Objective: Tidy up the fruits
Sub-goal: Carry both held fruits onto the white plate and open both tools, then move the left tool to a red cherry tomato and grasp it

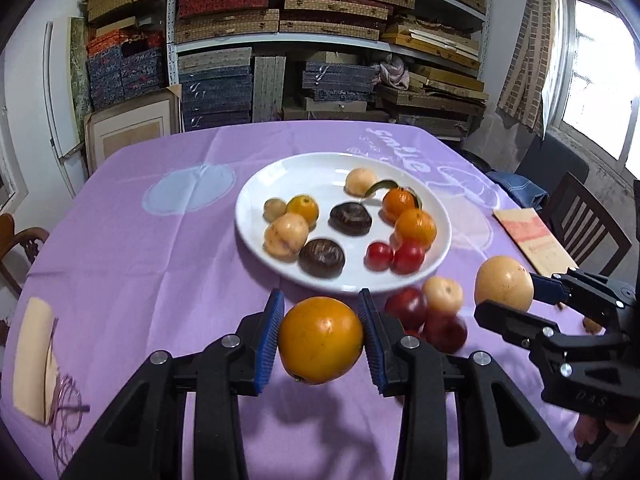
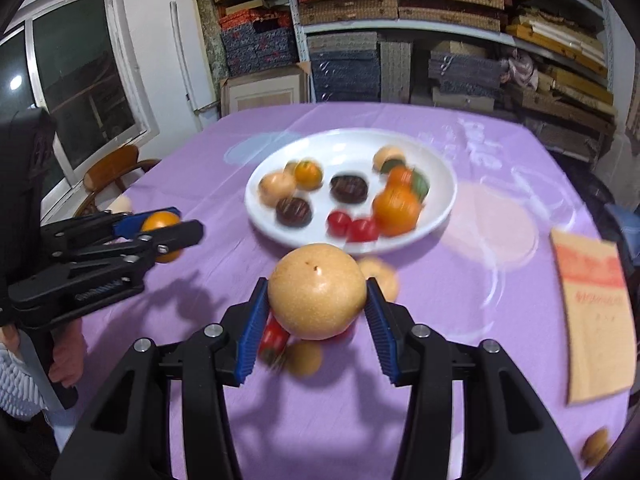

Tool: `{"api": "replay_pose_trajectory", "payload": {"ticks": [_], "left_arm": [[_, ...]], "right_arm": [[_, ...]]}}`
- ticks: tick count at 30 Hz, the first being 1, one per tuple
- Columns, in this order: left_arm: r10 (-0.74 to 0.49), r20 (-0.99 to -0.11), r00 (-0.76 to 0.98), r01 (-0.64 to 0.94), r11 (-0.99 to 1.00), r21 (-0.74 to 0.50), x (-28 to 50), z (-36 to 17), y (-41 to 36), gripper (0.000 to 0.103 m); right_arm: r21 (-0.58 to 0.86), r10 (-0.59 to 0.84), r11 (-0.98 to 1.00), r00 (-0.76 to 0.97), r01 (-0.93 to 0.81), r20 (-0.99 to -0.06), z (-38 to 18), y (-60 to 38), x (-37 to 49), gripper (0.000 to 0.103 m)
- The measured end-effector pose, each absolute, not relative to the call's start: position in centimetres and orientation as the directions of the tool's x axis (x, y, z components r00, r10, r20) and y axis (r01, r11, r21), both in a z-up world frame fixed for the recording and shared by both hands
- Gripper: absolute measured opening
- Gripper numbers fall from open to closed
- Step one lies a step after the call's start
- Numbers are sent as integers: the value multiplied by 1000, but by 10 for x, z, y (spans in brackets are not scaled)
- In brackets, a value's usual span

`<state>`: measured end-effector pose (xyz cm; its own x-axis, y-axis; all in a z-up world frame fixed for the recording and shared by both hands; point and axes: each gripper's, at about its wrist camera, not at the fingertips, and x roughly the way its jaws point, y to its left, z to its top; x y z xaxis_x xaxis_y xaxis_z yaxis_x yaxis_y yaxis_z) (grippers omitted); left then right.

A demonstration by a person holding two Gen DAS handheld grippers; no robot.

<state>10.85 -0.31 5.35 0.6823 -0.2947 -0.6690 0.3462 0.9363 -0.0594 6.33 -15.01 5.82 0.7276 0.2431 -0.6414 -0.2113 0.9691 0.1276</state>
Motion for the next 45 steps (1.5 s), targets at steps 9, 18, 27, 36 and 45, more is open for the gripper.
{"api": "replay_pose_trajectory", "payload": {"ticks": [9, 18, 27, 36, 45], "left_arm": [[-297, -710, 639, 333, 938, -93, 182, 28, -54, 38], [-309, -715, 627, 344, 933, -102, 198, 11, -62, 62], [-272, -695, 665, 264, 957, -122, 184, 30, -26, 86], [-177, -688, 704, 222, 975, -24, 114, 25, -5, 90], [-124, -702, 701, 283, 952, 114, 73, 7, -34, 90]], "right_arm": [[188, 212, 976, 707, -112, -675, 67, -181, 202, 47], [189, 246, 969, 578, -158, -778, 37, -150, 291, 47], [286, 282, 952, 665, -106, -692, 63, -187, 264, 53], [332, 230, 942, 812, -48, -536, 76, -238, 117, 86], [269, 118, 963, 855, 27, -505, 40, -250, 49, 96]]}}
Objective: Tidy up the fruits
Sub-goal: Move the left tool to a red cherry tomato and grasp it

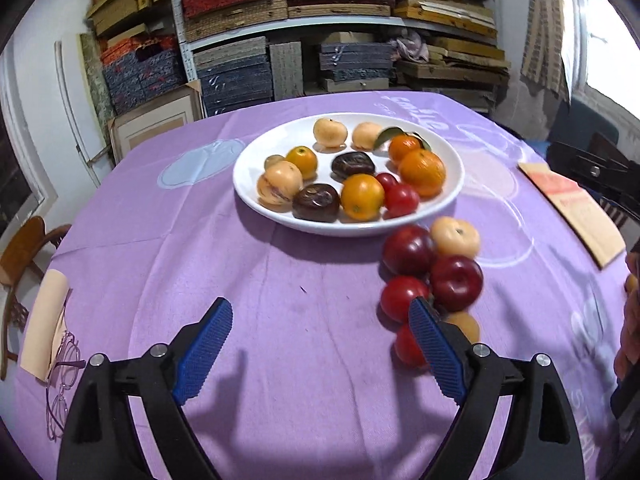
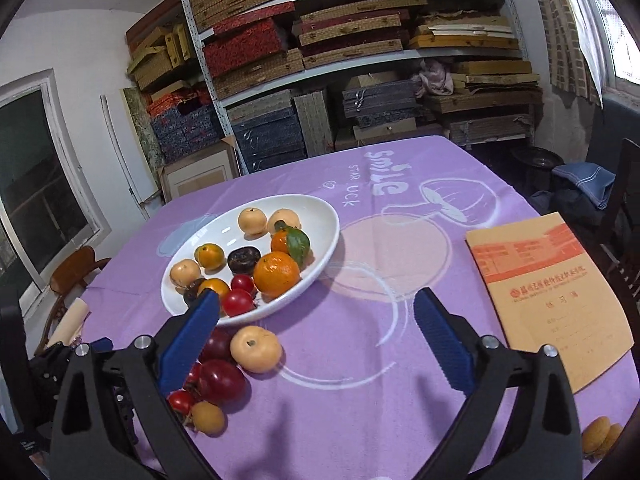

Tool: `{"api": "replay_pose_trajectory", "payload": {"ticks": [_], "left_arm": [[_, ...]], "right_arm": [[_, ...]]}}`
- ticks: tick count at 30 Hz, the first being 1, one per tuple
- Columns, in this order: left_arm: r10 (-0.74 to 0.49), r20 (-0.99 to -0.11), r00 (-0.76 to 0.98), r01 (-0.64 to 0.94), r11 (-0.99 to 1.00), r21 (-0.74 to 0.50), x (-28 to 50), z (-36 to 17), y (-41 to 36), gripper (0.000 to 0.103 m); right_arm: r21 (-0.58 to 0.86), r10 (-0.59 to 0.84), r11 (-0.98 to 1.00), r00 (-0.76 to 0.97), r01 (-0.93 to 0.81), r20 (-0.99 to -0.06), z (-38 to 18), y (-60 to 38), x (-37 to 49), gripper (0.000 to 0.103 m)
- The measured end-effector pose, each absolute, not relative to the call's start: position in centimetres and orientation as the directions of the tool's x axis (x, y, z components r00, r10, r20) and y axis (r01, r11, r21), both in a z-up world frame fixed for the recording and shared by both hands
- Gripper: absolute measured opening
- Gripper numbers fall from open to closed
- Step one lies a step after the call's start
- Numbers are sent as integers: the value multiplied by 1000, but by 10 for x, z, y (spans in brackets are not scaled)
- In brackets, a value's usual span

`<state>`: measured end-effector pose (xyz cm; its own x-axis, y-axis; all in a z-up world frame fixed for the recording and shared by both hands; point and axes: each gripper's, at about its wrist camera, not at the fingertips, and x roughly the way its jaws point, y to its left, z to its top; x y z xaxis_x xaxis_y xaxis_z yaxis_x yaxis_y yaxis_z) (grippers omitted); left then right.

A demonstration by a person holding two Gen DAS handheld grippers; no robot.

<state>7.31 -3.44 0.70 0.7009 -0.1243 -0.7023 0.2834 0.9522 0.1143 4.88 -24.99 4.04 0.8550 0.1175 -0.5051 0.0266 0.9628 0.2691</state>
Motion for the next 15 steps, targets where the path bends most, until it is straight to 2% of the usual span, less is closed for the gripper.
{"api": "replay_pose_trajectory", "payload": {"ticks": [9, 15], "left_arm": [[-150, -700, 698, 309, 945, 105, 60, -9, -45, 92], [-161, -706, 690, 327, 939, 106, 61, -12, -54, 92]], "right_arm": [[347, 159, 937, 847, 32, -507, 38, -263, 53, 96], [338, 156, 940, 843, 33, -514, 36, -260, 53, 97]]}}
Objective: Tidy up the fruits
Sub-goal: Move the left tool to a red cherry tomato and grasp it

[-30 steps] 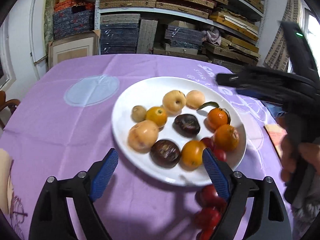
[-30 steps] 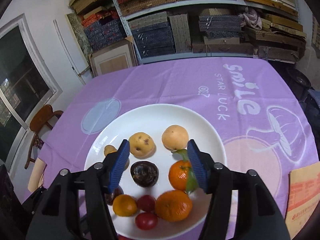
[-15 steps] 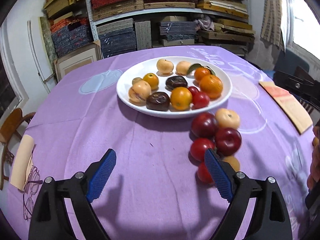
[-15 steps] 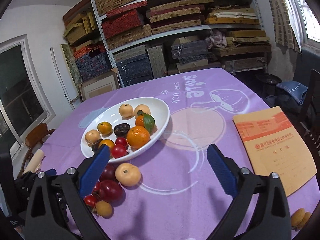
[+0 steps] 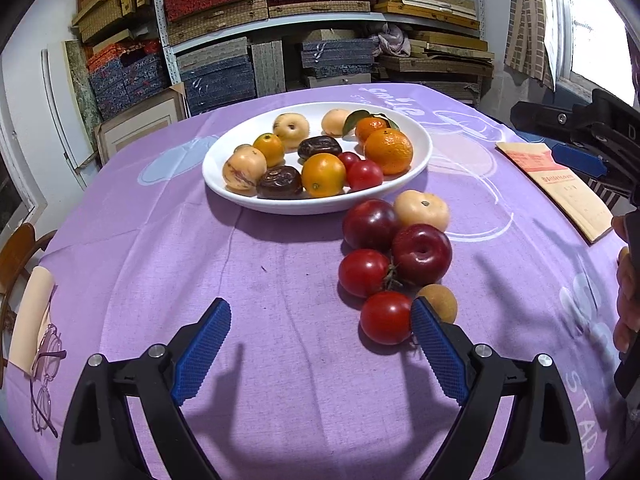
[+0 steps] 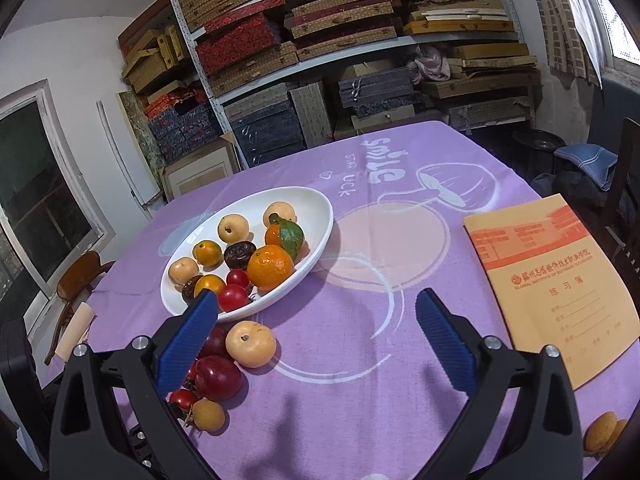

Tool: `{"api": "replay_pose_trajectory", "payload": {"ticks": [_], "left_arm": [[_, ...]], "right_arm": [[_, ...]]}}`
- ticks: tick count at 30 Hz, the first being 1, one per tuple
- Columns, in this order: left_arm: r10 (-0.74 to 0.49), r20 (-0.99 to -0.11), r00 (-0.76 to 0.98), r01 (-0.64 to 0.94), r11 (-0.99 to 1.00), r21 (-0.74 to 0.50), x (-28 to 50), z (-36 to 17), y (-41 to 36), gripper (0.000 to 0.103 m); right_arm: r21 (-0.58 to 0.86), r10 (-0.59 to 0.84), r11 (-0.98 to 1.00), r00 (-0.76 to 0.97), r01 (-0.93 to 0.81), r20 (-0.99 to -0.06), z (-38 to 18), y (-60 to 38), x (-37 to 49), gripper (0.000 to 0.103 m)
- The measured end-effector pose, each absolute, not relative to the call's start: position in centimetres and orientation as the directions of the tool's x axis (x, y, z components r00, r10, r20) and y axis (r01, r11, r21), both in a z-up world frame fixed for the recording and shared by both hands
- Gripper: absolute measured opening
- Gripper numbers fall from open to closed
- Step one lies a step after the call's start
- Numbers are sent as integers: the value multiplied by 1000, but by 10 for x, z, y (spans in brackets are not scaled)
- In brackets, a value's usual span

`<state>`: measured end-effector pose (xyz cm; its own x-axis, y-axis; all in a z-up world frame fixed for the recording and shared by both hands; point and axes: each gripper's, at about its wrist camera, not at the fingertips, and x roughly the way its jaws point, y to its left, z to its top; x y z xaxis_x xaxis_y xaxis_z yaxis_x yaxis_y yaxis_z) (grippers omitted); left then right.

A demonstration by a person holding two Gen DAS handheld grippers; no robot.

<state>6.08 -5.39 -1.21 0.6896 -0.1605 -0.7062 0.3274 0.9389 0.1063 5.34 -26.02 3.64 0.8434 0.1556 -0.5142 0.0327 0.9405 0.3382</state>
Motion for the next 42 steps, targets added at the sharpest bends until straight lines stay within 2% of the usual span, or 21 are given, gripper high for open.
{"api": "replay_pose_trajectory", "payload": {"ticks": [19, 20, 22, 24, 28, 32, 42], "left_arm": [[-254, -749, 613, 362, 932, -20, 71, -21, -54, 90], [-256, -749, 611, 363, 932, -23, 72, -21, -56, 88], [-282, -756, 591, 386, 922, -42, 73, -22, -60, 74], [-290, -760, 582, 404, 914, -39, 72, -24, -66, 66], [-282, -750, 599, 415, 910, -10, 68, -25, -70, 63], [-313, -756, 575, 421, 906, -55, 73, -26, -68, 61], [-368, -749, 550, 472, 877, -84, 72, -25, -72, 30]], "right_arm": [[353, 143, 934, 847, 55, -512, 36, -265, 51, 98], [355, 143, 933, 846, 58, -513, 35, -266, 52, 98], [356, 140, 933, 846, 63, -515, 35, -267, 52, 98], [357, 139, 932, 847, 63, -513, 35, -268, 51, 98], [367, 142, 928, 850, 64, -507, 36, -270, 51, 98], [368, 142, 928, 850, 65, -508, 36, -271, 51, 98], [363, 146, 930, 846, 59, -512, 37, -270, 51, 98]]}}
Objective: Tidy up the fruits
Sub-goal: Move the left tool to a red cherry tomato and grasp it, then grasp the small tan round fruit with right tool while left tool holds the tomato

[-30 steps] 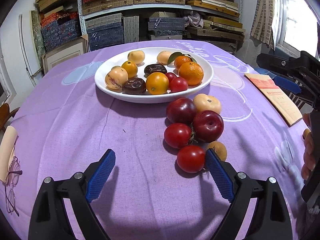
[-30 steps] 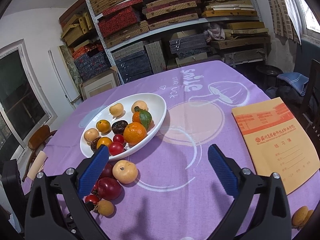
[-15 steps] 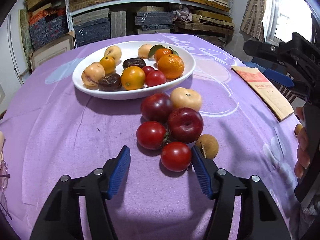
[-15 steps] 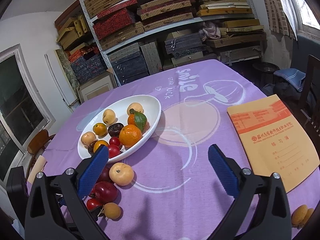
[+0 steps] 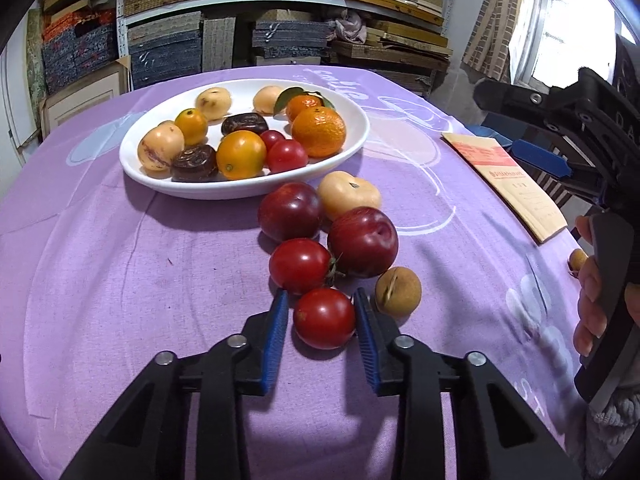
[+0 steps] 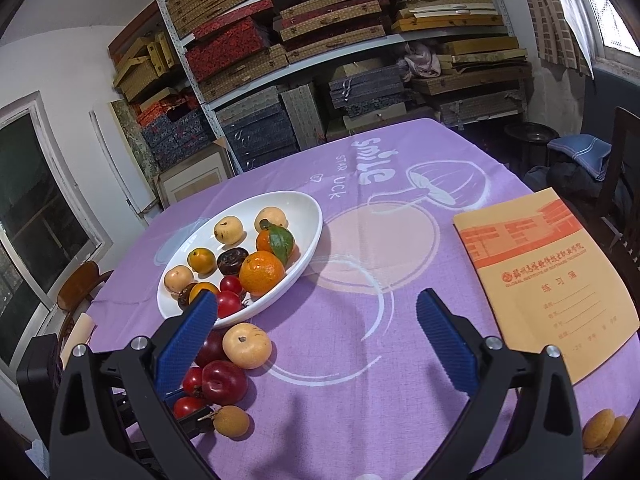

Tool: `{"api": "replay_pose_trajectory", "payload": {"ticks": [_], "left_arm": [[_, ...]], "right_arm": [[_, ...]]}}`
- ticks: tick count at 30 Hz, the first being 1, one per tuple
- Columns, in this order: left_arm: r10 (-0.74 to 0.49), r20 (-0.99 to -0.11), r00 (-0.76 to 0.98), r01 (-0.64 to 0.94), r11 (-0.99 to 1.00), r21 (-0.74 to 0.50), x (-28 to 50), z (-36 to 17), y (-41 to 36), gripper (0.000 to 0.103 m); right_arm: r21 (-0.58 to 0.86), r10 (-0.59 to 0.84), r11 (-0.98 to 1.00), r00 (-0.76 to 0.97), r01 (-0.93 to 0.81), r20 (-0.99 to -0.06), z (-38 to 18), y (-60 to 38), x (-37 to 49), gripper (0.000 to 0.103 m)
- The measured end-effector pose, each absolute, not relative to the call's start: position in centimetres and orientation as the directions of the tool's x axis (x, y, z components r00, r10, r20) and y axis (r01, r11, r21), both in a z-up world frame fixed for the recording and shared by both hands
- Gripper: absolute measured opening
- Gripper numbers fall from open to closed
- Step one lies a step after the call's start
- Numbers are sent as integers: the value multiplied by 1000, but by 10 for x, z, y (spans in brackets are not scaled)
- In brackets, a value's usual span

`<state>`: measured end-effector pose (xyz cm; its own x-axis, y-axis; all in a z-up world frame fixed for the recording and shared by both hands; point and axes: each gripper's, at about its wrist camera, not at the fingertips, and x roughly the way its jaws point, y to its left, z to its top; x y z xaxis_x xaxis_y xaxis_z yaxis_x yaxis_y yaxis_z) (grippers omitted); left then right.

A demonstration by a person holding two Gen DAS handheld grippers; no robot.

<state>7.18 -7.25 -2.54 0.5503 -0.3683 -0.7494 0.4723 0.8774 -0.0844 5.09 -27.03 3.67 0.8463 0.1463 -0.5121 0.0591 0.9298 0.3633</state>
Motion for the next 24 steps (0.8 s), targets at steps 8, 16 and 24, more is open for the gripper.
{"api": "replay_pose_trajectory", "payload": {"ticks": [8, 16, 24], "left_arm": [[-336, -751, 568, 472, 881, -37, 62, -25, -65, 30], [-242, -739, 629, 376, 927, 16, 54, -21, -14, 30], [-202, -712, 672, 299, 954, 11, 54, -12, 12, 30]], "right_arm": [[324, 173, 946, 822, 15, -543, 36, -258, 52, 98], [170, 167, 982, 807, -85, -566, 34, -208, 18, 98], [86, 184, 982, 717, -171, -673, -2, -163, 9, 86]]}}
